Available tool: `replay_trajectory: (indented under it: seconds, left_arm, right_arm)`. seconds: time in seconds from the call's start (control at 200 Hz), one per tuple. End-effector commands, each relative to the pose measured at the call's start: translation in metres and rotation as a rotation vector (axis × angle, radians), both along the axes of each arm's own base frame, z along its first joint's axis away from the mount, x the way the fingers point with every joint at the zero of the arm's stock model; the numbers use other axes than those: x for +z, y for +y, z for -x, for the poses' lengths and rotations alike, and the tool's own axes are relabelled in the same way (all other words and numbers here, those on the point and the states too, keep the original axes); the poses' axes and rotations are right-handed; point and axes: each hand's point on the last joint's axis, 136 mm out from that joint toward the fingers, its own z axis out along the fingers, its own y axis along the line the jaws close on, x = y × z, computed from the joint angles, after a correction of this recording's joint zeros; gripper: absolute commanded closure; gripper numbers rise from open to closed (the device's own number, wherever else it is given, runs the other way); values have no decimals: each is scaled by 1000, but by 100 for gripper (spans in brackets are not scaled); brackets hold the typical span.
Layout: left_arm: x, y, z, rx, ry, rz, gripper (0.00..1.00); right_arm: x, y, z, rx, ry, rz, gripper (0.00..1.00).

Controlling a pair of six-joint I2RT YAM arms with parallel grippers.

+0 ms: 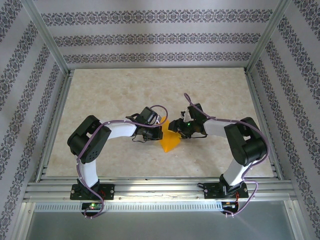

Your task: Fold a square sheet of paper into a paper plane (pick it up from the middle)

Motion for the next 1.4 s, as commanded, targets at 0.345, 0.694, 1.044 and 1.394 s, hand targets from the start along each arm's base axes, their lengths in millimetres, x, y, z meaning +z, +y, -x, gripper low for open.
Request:
replay_trajectory:
  seconds: [0.345,0.694,1.044,1.394]
  left_arm:
    - [28,5,5,15,0,20,93]
    - [105,44,-10,141,-242,-43,73]
    - [172,110,-11,327,-516,-112,62]
    - [178,155,-5,517,-559,-145,61]
  right_arm:
    - [11,3,-14,48,-71,-99,86]
    - [55,-9,-16,97,-206,-21,96]
    - [119,-112,-14,157,-483,908,97]
    - [114,-104,-39,294,-572,1526,100]
